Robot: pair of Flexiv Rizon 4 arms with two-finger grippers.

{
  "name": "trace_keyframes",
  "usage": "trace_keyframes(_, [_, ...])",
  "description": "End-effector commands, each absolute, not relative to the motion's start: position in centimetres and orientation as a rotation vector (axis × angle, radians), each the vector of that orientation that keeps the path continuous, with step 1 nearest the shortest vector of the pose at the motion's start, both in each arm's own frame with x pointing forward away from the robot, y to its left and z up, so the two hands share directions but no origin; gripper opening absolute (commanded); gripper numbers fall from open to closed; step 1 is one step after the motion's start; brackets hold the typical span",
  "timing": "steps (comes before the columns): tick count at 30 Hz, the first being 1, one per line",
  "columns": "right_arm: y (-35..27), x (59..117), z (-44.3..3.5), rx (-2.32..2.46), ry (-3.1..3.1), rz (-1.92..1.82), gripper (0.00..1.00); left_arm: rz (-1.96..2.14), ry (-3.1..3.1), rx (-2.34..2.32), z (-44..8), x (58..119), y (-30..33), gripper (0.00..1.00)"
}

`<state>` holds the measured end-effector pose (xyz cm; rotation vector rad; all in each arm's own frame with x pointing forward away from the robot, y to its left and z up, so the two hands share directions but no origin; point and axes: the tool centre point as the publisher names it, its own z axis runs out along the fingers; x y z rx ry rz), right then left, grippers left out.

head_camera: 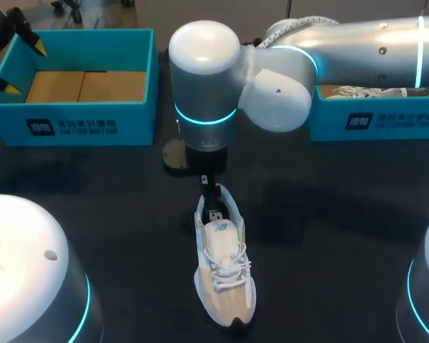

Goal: Take the shoe out of the shoebox, open the shoe tongue, remove and reinsert the insole, then place the shoe into the shoebox

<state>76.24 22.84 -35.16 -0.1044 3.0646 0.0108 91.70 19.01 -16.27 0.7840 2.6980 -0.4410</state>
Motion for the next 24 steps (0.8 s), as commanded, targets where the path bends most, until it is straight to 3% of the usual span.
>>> trace_keyframes(1, [22.7,77.0,-36.4,-0.094,3.086,0.013,0.86,-0.436,2.699,0.784,-16.3,91.6,19.0,1.00])
trace_keyframes(20, [21.7,76.5,-38.1,-0.082,3.114,0.012,0.89,-0.436,2.699,0.784,-16.3,91.6,19.0,1.00])
trace_keyframes(23, [21.6,76.6,-38.2,-0.081,3.118,0.014,0.84,-0.436,2.699,0.784,-16.3,91.6,19.0,1.00])
trace_keyframes(24, [21.6,76.7,-38.2,-0.081,3.118,0.014,0.77,-0.436,2.699,0.784,-16.3,91.6,19.0,1.00])
